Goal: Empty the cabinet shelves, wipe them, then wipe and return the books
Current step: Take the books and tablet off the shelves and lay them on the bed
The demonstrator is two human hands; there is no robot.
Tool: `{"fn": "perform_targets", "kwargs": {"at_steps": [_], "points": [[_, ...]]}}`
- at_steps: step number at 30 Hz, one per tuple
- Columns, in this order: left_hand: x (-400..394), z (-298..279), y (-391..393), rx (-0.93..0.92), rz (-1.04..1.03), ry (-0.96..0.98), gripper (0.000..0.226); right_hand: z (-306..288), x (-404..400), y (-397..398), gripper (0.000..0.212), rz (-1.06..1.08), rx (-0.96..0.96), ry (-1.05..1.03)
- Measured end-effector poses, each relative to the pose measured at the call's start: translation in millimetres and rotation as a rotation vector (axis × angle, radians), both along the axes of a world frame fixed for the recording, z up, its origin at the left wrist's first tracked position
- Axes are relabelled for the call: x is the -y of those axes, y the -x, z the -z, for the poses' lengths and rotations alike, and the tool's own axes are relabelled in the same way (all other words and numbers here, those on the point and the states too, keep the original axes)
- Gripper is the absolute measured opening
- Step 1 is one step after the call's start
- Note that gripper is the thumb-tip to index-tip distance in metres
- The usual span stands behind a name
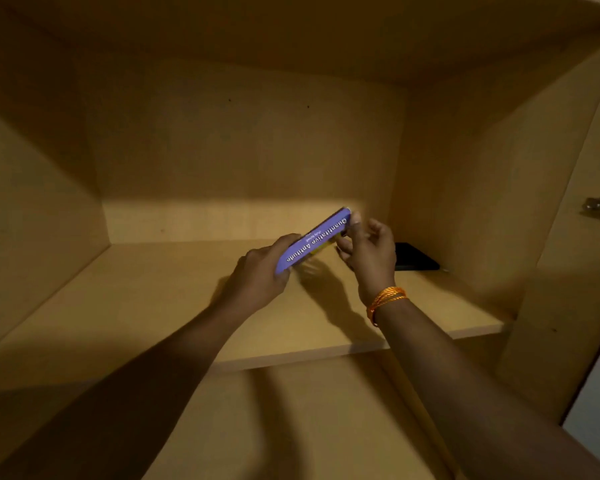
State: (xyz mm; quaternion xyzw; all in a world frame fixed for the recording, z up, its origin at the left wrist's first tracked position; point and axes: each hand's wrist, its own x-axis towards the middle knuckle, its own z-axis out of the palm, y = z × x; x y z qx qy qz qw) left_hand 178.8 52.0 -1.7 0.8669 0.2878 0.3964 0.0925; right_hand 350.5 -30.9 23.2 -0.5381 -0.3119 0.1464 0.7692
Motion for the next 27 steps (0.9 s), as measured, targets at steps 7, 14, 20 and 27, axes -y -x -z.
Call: {"fn": "perform_targets", "kwargs": {"at_steps": [7, 14, 20, 27], "points": [[9.0, 1.5, 24.4, 0.49, 0.18, 0.295, 0.056, 2.2, -5.7, 16.1, 0.081, -0.284, -0.028, 0.096], [23.2, 4.9, 40.6, 0.826, 0.444, 0.64, 0.059, 5.2, -6.8, 26.3, 0.06, -0.472, 0.091, 0.072], [29.2, 8.9, 45.3, 0.888, 0.503, 0.701, 0.051, 6.8, -0.3, 29.5, 0.057, -0.459, 0.113, 0.018], [49.8, 2.4, 31.3, 0.927, 0.608, 0.761, 0.047, -6.2, 45.9, 26.6, 0.055, -0.341, 0.201, -0.008]]}}
